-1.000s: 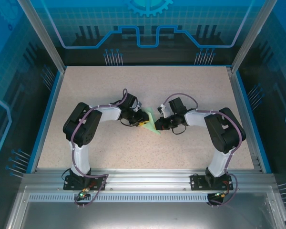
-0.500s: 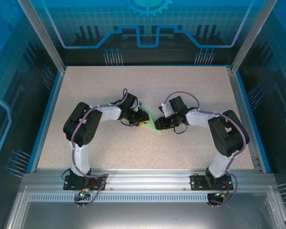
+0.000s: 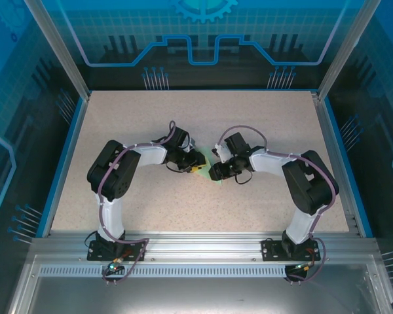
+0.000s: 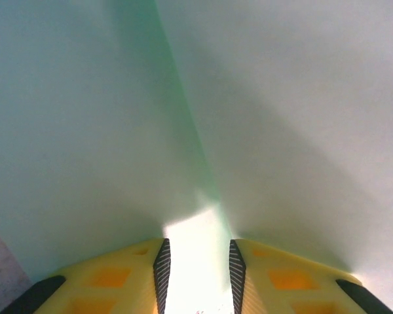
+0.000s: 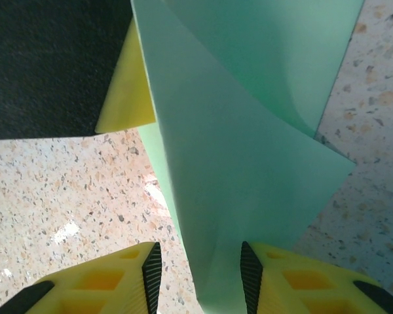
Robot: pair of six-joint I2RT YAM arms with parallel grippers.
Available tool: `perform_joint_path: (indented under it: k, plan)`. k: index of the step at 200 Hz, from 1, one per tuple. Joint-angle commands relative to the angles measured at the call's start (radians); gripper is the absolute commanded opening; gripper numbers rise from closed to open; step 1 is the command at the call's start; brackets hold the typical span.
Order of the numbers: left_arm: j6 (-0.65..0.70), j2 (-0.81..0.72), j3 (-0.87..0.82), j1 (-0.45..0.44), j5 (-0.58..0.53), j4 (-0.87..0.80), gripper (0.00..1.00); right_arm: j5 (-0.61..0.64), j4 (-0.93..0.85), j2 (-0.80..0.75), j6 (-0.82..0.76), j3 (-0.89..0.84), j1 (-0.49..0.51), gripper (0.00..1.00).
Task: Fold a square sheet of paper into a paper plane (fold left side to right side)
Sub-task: Fourth fold the wing at the center of the table.
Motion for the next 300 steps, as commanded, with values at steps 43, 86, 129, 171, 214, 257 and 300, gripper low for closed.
perform_joint_path:
  k: [43,86,129,171,214,257,300]
  plan:
    - [0.01,0.021,0.022,-0.002,0.0,-0.013,0.35,0.109,-0.124,-0.082,-0.021,0.038,0.021,0.43]
    - [0.01,0.023,0.023,-0.002,0.0,-0.009,0.35,0.177,-0.151,-0.129,0.007,-0.01,0.078,0.39]
    - [0.012,0.023,0.022,-0.002,-0.002,-0.013,0.35,0.208,-0.141,-0.089,0.035,-0.007,0.103,0.33]
    - [0.011,0.022,0.023,-0.003,-0.001,-0.015,0.35,0.224,-0.146,-0.061,0.029,0.007,0.113,0.32]
    - [0.013,0.022,0.026,-0.003,0.003,-0.016,0.35,0.226,-0.144,-0.041,0.033,0.007,0.113,0.32]
    - [0.014,0.023,0.028,-0.003,0.002,-0.02,0.35,0.229,-0.139,-0.025,0.035,0.013,0.115,0.3]
    - [0.016,0.025,0.029,-0.003,0.002,-0.022,0.35,0.229,-0.132,-0.01,0.035,0.017,0.114,0.26]
